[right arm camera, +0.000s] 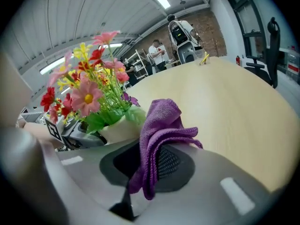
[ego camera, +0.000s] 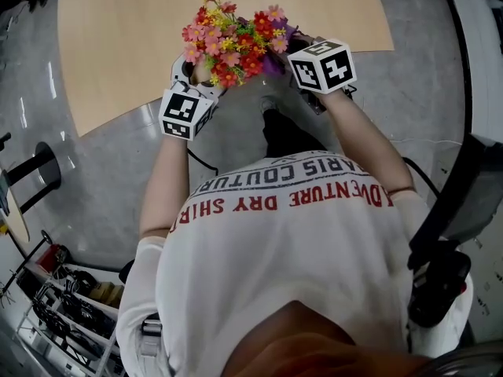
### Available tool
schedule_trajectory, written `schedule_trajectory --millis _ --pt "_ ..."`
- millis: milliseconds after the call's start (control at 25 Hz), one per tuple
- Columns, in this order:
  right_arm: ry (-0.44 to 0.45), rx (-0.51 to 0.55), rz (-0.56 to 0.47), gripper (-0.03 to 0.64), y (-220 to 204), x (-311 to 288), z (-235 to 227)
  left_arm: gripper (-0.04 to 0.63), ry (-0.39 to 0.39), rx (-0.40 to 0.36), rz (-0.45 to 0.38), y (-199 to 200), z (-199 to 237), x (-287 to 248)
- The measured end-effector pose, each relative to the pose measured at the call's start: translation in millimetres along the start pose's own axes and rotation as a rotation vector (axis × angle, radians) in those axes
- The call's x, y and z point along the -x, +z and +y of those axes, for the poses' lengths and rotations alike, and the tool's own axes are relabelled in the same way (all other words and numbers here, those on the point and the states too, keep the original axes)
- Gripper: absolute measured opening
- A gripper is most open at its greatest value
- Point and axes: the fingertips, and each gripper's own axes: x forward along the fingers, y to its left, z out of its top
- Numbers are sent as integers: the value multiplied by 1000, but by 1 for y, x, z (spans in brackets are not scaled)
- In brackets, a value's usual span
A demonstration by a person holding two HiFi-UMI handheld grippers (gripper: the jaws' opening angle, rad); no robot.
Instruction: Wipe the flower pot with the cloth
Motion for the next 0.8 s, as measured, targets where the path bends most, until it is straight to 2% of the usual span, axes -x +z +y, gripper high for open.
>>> schedule_trajectory --millis 120,400,600,800 --pt "-3 -40 -61 43 0 11 -5 397 53 -6 -2 -1 1 3" --pt "-39 -88 -140 43 -13 43 -9 399 261 176 -90 5 -9 29" --pt "-32 -112 -165 43 -30 59 -7 399 399 267 -51 -8 -34 14" --pt "-32 -117 -178 43 -40 67 -5 399 559 278 -35 -5 -32 3"
